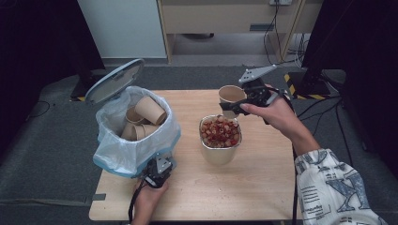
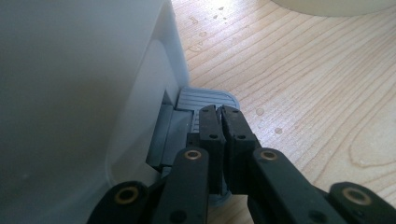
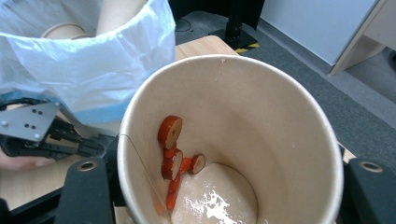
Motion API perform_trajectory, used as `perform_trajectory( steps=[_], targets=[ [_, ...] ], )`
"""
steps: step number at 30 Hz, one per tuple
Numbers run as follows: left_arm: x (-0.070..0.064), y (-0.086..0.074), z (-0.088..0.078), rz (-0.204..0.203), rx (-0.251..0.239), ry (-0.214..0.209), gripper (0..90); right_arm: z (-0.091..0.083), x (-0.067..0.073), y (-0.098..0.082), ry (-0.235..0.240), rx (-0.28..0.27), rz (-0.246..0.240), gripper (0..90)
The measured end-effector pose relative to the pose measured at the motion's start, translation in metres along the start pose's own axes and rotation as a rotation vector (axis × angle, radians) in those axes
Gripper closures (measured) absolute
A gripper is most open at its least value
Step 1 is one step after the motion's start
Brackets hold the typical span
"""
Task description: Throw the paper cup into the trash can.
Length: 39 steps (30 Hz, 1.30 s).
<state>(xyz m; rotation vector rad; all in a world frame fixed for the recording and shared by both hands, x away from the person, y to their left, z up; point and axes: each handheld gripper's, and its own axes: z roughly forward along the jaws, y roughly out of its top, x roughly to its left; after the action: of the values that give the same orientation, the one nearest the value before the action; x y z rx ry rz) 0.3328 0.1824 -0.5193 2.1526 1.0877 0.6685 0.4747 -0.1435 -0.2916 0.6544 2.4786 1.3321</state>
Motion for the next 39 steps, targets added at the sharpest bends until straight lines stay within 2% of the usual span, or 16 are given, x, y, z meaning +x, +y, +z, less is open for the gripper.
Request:
perform_trajectory(
  steps=[13, 24, 39],
  targets=[
    [0.0, 0.0, 0.0, 0.001, 0.0, 0.003, 86.7, 0.013, 0.016, 0.022, 0.02, -0.004, 0.01, 32.3],
    [-0.001, 0.0, 0.0, 0.004, -0.001, 0.007, 86.6, 0.023, 0.034, 0.044, 0.046, -0.02, -0.002, 32.1],
    [-0.001, 0.0, 0.0, 0.004, 0.0, 0.008, 86.6, 0.037, 0.049, 0.062, 0.077, -0.029, -0.015, 32.2]
  ],
)
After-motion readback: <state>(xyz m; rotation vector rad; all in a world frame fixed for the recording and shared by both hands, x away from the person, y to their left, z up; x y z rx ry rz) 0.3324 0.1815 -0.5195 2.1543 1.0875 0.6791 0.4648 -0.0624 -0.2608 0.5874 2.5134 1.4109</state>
